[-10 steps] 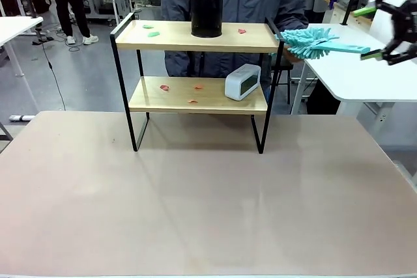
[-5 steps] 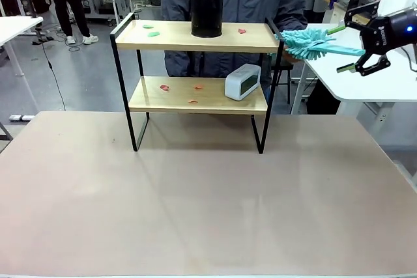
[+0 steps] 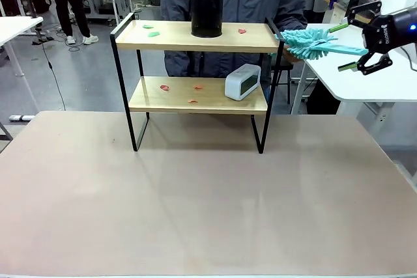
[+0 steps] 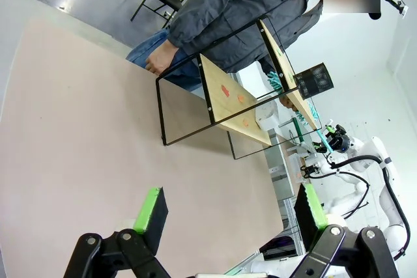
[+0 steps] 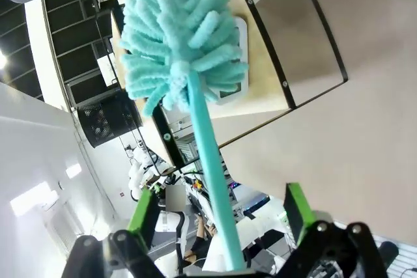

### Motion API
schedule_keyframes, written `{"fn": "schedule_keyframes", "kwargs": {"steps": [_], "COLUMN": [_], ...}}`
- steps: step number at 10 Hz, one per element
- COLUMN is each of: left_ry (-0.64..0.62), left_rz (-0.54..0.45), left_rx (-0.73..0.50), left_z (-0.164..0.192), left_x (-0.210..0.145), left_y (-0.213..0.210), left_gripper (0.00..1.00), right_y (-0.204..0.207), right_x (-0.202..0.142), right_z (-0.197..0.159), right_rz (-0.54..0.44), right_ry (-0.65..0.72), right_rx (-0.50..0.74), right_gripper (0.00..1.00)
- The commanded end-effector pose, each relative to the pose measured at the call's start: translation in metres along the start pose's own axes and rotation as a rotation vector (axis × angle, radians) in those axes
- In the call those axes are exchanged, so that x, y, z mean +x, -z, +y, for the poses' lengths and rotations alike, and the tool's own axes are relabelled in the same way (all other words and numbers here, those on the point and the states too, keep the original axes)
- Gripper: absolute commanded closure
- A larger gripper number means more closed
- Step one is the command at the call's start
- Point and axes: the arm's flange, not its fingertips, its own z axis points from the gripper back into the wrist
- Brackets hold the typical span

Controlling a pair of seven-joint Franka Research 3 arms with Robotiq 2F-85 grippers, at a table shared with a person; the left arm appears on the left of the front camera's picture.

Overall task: Clean the shelf.
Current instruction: Pick up the Duster from the human.

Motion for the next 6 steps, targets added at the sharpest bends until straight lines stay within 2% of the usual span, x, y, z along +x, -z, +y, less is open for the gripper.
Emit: {"fn": "schedule_keyframes", "kwargs": {"steps": [1, 2, 3, 4, 5, 6], "left_ry": [0.022, 0.022, 0.022, 0.022, 0.022, 0.022], "left_rz": [-0.013, -0.013, -0.013, -0.013, -0.013, -0.013], "left_rx": [-0.020, -0.020, -0.020, -0.020, -0.020, -0.020], "left_z": [-0.0005, -0.0005, -0.0005, -0.0005, -0.0005, -0.0005], "left_x": [0.0013, 0.0013, 0.0013, 0.0013, 0.0013, 0.0013], "left_y": [0.0009, 0.0009, 0.0009, 0.0009, 0.0009, 0.0009], "left_gripper": [0.00, 0.00, 0.00, 0.00, 0.00, 0.00], "right_y": [0.0031, 0.0028, 0.0017, 0.0015, 0.0017, 0.0021], "right_x": [0.0060, 0.0068, 0.0069, 0.0068, 0.0080, 0.0095], "right_z": [0.0060, 0.0063, 0.0067, 0.0065, 0.0060, 0.0052], "right_rz": [0.018, 0.012, 0.012, 0.011, 0.004, 0.006], "right_ry": [-0.017, -0.021, -0.021, -0.027, -0.026, -0.024], "right_rx": [0.036, 0.036, 0.046, 0.050, 0.052, 0.059], "right_gripper": [0.00, 0.10, 0.56, 0.67, 1.00, 1.00]}}
